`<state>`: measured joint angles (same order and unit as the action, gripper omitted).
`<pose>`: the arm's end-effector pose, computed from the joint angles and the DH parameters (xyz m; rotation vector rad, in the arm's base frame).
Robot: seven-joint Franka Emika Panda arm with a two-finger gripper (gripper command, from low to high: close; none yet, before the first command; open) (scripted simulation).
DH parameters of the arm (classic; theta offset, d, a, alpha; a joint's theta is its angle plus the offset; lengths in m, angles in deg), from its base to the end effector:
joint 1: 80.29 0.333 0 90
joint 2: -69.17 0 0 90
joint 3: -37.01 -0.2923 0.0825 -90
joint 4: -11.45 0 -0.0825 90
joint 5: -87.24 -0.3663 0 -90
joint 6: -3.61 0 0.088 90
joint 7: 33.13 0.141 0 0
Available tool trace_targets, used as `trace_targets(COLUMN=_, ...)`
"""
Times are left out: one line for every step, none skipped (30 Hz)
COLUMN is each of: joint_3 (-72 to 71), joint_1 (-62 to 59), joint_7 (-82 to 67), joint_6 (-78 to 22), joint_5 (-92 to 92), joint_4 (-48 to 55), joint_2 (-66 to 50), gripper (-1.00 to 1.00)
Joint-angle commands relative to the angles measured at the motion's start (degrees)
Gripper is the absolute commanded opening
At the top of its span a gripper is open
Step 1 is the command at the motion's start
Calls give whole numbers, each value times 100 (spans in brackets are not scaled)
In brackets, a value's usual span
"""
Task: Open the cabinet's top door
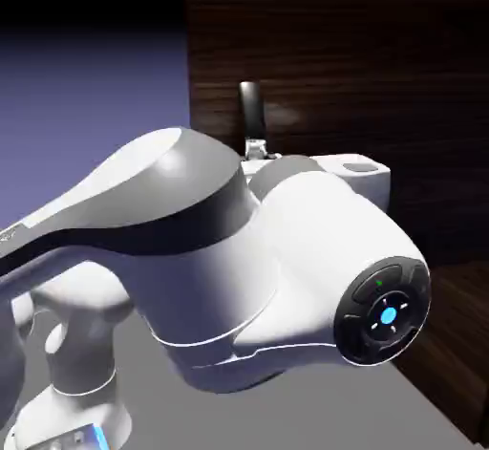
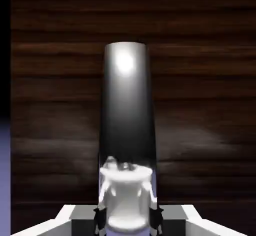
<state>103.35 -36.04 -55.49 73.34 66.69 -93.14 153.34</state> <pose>0.2016 -0.3496 0.5781 -1.5199 -0.5408 -0.6923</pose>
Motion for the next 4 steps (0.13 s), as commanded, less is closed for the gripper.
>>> trace_targets(joint_3=31, joint_1=141, joint_7=36, joint_6=-153, joint_5=11, joint_4=207, joint_2=-5, gripper=-100)
trace_targets(joint_3=60, joint_1=282, joint_7=75, joint_6=-308, joint_5=15, joint_4=415, joint_2=-10, gripper=-100)
trace_targets(joint_3=87, joint_1=422, joint_7=115, joint_6=-460, joint_5=17, joint_4=622, joint_2=-15, gripper=-100)
trace_targets(joint_3=113, joint_1=561, joint_7=156, joint_6=-609, joint_5=18, joint_4=828, joint_2=-21, gripper=-100)
